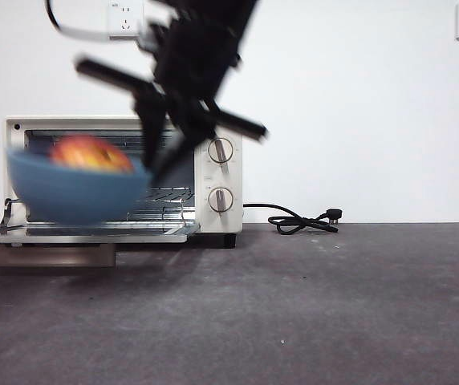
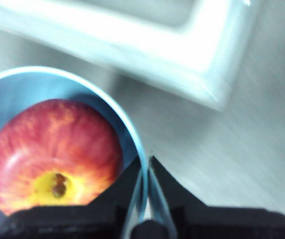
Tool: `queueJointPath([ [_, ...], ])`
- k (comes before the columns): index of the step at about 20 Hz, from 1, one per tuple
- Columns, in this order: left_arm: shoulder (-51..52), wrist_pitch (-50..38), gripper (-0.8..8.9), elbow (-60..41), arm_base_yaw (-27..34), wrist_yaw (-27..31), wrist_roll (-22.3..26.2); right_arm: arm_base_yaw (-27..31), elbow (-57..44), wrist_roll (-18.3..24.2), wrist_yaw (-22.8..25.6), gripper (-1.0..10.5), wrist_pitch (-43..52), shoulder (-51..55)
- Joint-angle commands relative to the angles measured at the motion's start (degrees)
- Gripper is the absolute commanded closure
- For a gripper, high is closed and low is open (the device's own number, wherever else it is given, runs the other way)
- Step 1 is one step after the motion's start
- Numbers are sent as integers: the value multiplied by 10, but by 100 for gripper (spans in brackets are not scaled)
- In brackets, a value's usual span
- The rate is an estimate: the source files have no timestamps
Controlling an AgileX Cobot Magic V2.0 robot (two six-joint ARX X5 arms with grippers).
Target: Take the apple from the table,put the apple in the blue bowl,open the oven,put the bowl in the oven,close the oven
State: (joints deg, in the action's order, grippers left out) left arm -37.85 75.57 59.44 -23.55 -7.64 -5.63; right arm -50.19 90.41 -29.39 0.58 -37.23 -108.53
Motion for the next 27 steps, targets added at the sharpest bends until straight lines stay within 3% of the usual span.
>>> queueJointPath([
  [1, 2, -5, 818, -5, -1, 2, -7, 5, 59, 1, 10, 959, -3, -20],
  [4, 1, -21, 818, -5, -1, 2, -8, 22, 189, 27, 12, 959, -73, -86],
  [7, 0, -29, 818, -5, -1, 2, -11, 40, 346, 27, 14, 959, -141, -182],
  [12, 0, -29, 818, -5, -1, 2, -15, 82, 545, -24, -22, 959, -214, -315],
  [18, 0, -30, 818, -5, -1, 2, -15, 119, 566, -63, -27, 959, -201, -331],
  [27, 0, -34, 818, -5, -1, 2, -15, 140, 566, -73, -25, 959, -179, -339],
])
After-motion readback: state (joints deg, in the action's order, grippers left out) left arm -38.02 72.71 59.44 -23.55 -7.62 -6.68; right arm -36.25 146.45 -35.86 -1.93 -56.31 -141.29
